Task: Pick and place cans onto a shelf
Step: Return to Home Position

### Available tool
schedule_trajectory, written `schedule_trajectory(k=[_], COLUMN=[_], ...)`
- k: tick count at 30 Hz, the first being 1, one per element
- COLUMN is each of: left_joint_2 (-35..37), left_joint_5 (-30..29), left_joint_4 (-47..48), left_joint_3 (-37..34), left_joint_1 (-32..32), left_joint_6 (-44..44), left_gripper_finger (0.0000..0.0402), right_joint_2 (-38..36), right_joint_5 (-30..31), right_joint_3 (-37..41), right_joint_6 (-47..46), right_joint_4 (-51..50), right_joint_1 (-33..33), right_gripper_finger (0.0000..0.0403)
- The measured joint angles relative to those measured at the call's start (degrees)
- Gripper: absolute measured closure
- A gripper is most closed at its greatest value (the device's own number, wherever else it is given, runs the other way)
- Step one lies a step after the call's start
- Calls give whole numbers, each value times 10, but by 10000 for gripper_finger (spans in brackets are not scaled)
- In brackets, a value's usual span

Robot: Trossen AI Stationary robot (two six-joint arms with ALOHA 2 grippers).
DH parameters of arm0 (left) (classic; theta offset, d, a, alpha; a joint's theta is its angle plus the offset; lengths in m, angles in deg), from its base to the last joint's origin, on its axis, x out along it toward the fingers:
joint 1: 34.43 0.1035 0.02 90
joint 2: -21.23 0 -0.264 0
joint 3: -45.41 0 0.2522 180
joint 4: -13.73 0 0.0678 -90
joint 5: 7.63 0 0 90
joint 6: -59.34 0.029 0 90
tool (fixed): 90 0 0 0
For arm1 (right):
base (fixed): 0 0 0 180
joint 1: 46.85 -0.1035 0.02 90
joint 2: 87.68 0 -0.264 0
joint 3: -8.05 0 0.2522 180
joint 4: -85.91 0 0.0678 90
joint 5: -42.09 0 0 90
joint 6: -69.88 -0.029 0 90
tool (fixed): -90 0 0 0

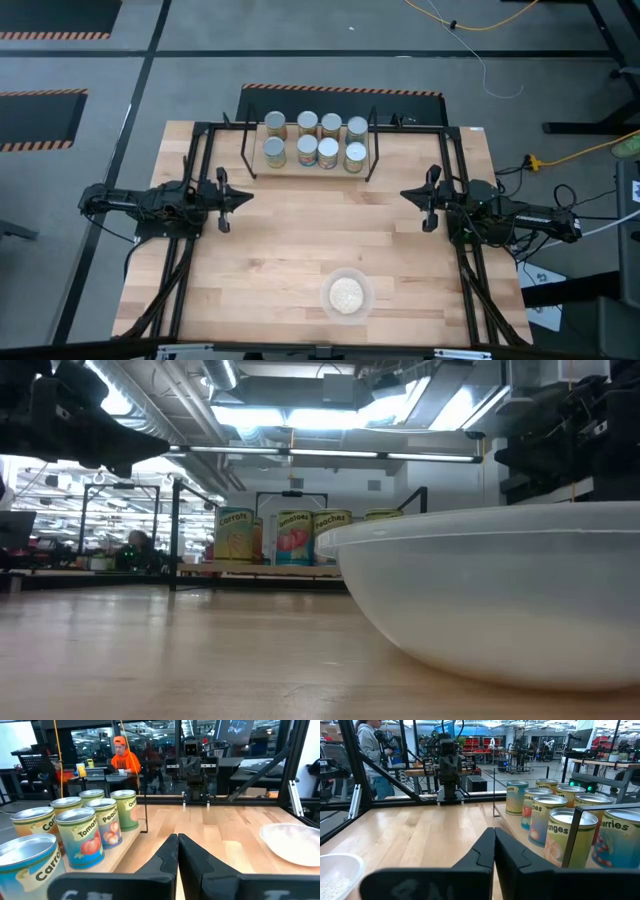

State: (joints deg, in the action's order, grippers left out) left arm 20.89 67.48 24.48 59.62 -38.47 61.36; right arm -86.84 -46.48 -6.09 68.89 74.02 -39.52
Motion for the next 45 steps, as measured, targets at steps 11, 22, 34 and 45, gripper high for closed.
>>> schedule_trajectory(k=[11, 22, 34, 45], left_joint_2=[0, 0, 0, 0], left_joint_5=[0, 0, 0, 0], left_joint_4=[0, 0, 0, 0], left_joint_3=[0, 0, 0, 0], left_joint_1=[0, 0, 0, 0], left_joint_6=[0, 0, 0, 0], left_gripper_finger=[373, 382, 396, 395], right_joint_2=[0, 0, 0, 0], right_joint_5=[0, 0, 0, 0], right_joint_3=[0, 0, 0, 0], right_joint_6=[0, 0, 0, 0], right_joint_4=[0, 0, 0, 0], right_joint_1=[0, 0, 0, 0], right_gripper_finger=[391, 391, 391, 391])
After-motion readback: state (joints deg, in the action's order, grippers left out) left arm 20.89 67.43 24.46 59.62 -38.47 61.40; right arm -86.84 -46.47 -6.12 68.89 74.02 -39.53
